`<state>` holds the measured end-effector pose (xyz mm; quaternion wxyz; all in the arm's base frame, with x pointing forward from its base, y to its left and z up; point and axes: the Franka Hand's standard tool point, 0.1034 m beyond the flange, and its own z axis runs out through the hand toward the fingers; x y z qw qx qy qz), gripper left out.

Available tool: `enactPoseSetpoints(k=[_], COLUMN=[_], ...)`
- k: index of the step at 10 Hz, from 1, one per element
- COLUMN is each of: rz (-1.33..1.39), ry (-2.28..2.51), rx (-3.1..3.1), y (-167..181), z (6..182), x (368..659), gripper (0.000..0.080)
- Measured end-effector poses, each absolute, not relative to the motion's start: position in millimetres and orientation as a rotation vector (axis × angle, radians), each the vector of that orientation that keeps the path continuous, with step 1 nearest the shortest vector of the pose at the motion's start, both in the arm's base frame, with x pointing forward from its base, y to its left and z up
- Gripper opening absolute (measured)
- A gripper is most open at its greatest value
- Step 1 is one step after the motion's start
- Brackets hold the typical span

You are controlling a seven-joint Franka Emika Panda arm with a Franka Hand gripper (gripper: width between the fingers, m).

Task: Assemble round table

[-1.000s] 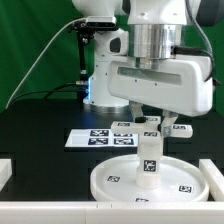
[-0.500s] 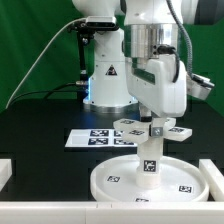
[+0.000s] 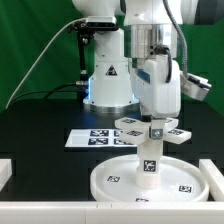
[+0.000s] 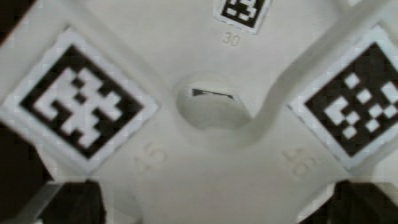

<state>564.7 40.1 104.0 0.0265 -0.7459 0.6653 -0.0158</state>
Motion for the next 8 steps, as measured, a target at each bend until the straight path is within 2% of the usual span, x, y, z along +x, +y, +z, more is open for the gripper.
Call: enactPoseSetpoints(k=[3,7,8], rz=[-0.072,-0.121,-0.122], ry=[1.698,0.908,0.871], rx=[-2.543,-2.937,-2.951], y=[41.7,50.8,49.7], z=[128.3,130.4,129.9], x=[571.1,572.5,572.5], gripper=[0.0649,0.0649,0.0649])
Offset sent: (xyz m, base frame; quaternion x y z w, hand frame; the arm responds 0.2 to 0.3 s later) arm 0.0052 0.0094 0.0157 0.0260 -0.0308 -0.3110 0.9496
